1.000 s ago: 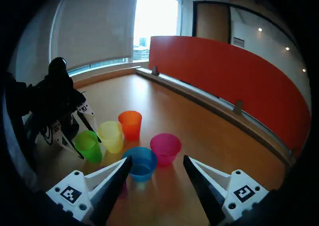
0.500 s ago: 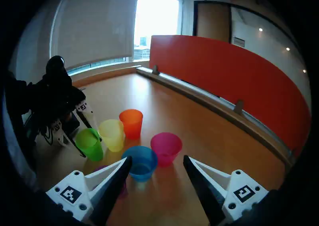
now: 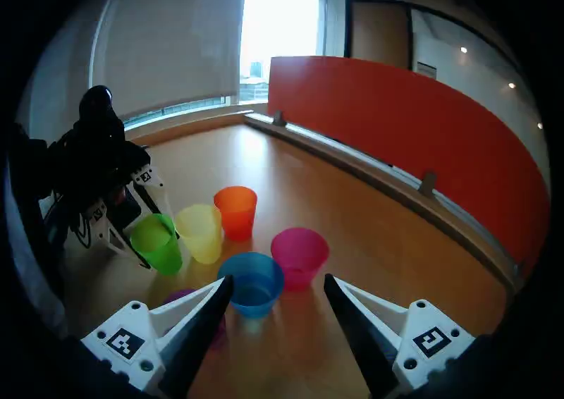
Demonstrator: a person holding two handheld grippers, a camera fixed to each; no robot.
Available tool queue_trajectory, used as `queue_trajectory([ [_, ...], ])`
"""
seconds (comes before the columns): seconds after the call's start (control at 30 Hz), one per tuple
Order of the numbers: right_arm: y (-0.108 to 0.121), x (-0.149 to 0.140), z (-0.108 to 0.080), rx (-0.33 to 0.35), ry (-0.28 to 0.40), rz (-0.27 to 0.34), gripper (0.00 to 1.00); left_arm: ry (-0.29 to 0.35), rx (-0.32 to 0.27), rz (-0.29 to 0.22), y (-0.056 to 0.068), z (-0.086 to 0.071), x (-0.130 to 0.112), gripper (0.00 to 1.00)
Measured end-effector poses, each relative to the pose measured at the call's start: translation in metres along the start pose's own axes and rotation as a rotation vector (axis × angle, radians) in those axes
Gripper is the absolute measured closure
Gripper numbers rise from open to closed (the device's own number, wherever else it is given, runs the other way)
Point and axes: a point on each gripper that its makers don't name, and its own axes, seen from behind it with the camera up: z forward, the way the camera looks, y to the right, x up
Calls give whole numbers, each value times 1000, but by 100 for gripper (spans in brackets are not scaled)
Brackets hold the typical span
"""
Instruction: Pour water
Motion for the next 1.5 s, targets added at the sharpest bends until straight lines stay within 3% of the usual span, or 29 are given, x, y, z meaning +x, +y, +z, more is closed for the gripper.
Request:
queue_trajectory([
  [0.57,-11,-12,16,37,-50,-13,0,49,47,-18,-11,-16,13,18],
  [1.5,-28,-21,37,82,-117,-21,0,118,89,-53,-20,-40,32,18],
])
